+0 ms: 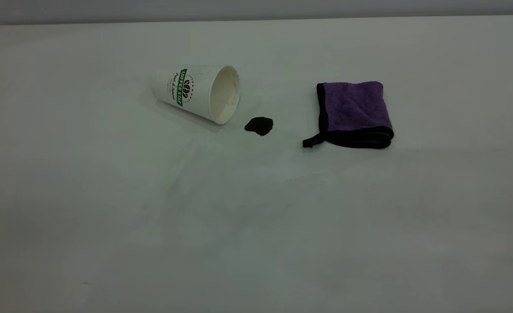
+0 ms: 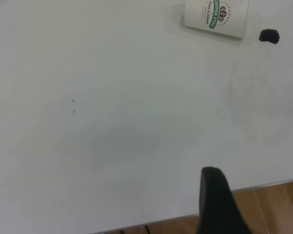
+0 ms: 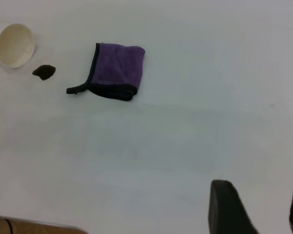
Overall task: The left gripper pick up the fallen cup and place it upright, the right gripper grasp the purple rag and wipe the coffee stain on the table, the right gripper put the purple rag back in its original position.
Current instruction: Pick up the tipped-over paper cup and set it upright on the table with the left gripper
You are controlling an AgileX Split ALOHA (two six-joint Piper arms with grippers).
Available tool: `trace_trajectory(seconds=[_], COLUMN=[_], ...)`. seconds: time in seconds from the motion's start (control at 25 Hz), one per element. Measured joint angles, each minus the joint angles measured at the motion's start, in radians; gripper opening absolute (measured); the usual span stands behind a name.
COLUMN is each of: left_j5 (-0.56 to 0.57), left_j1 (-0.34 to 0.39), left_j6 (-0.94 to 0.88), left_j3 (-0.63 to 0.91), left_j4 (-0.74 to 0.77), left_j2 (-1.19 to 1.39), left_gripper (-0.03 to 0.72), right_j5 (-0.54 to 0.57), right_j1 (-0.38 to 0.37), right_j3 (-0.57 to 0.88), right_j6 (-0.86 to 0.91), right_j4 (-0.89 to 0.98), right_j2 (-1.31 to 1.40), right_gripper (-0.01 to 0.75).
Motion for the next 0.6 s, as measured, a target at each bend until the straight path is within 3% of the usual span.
trace_trajectory(seconds=[0.6], left_j5=[-0.003], left_j1=[0.0], left_j6=[-0.024], left_j3=[-0.027], left_j4=[0.0], left_j2=[0.018], left_gripper=[0.475], right_j5=[0.0], right_j1=[0.0], right_j3=[0.0], right_j6=[0.0], right_j4=[0.0], right_j2=[0.0], right_gripper=[0.346])
